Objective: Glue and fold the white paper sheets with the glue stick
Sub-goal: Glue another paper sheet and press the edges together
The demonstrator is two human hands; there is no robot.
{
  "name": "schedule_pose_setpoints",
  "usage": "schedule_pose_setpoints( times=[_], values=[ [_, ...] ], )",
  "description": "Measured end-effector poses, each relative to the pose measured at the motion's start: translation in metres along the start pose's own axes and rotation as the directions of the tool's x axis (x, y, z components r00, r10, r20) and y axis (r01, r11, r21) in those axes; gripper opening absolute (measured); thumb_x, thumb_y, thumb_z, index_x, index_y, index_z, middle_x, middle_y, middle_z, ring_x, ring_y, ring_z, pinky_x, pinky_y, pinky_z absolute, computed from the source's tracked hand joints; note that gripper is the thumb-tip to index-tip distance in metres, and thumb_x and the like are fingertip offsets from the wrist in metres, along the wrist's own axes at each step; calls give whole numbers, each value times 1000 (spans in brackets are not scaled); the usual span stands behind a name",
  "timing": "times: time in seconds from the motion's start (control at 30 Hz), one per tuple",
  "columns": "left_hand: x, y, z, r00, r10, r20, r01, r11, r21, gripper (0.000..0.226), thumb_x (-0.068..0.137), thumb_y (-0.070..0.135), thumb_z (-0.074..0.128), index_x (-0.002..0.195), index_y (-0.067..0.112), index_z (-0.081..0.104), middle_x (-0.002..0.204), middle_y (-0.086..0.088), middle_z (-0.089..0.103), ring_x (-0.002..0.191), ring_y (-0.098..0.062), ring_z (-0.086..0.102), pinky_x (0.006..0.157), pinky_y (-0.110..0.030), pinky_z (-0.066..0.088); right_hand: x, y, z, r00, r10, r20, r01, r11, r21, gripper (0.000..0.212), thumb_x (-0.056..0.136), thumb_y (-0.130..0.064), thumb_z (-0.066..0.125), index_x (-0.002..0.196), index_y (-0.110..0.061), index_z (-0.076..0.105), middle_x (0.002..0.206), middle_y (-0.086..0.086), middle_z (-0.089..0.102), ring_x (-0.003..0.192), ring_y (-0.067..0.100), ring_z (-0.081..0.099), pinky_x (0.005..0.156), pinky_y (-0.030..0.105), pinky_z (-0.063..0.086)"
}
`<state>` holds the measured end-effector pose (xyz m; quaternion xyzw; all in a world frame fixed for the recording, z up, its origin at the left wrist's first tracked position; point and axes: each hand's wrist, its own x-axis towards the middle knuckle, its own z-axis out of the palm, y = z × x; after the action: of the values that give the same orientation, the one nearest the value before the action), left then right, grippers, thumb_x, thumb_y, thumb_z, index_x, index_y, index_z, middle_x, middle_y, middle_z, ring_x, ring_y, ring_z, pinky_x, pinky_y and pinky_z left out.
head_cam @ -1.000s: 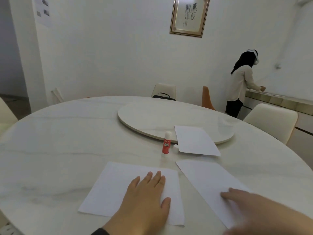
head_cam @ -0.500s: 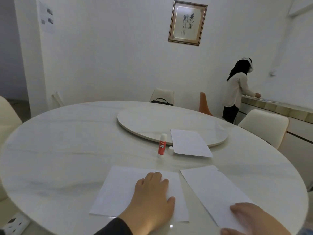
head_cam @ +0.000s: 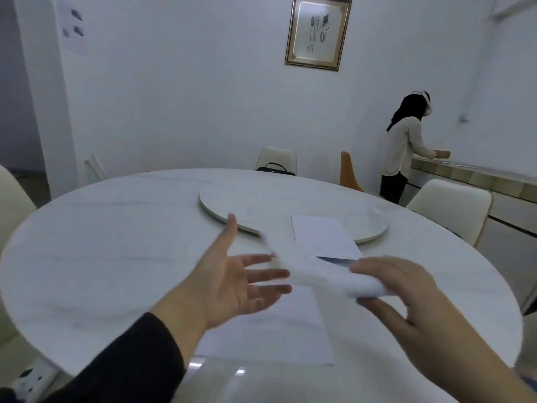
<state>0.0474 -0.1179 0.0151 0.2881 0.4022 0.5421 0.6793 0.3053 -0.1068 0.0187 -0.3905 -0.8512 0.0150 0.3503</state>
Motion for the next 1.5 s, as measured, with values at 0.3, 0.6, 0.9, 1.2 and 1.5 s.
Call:
schedule_pose_setpoints(
  times=[0.3, 0.6, 0.9, 1.2, 1.5],
  values=[
    [-25, 28, -35, 954, 256, -155, -171, 891, 421, 22, 91, 1, 51, 108, 7, 62, 99, -12, 75, 82, -25, 73, 63, -32, 59, 14, -24, 23, 934, 215, 285, -353, 441, 825, 83, 51, -20, 88, 124, -44, 57, 150, -24, 33, 125, -9, 45, 87, 14, 50],
    [-28, 16, -57, 902, 305, -306, -9, 721, 693, 8, 86, 16, 66, 89, 9, 68, 78, -5, 76, 73, -24, 73, 73, -39, 57, 29, -11, 63, 692, 512, 508, -675, 211, 707, 60, 73, 0, 75, 127, -8, 52, 89, 15, 77, 80, 32, 74, 72, 38, 58],
    [-22, 10, -72, 860, 346, -376, 72, 645, 761, 4, 83, 11, 69, 85, 8, 69, 76, -10, 72, 72, -26, 68, 74, -36, 54, 23, 2, 73, 693, 567, 445, -682, 315, 660, 13, 85, -10, 66, 86, 1, 73, 81, 14, 77, 71, 28, 73, 59, 28, 53],
    [-18, 5, -76, 800, 433, -415, 81, 608, 790, 5, 77, 12, 75, 78, 10, 70, 71, -13, 71, 58, -22, 59, 63, -27, 47, 21, 10, 84, 667, 619, 414, -681, 282, 676, 14, 79, -8, 73, 79, 6, 70, 78, 21, 75, 66, 30, 69, 63, 35, 53],
    [-15, -1, -86, 799, 481, -360, 88, 499, 862, 6, 79, 15, 73, 75, 13, 69, 54, -3, 66, 47, -15, 53, 52, -24, 39, 23, 9, 92, 691, 641, 335, -694, 457, 556, 19, 80, -16, 72, 73, 1, 66, 53, 1, 63, 43, 12, 52, 42, 21, 39]
  ],
)
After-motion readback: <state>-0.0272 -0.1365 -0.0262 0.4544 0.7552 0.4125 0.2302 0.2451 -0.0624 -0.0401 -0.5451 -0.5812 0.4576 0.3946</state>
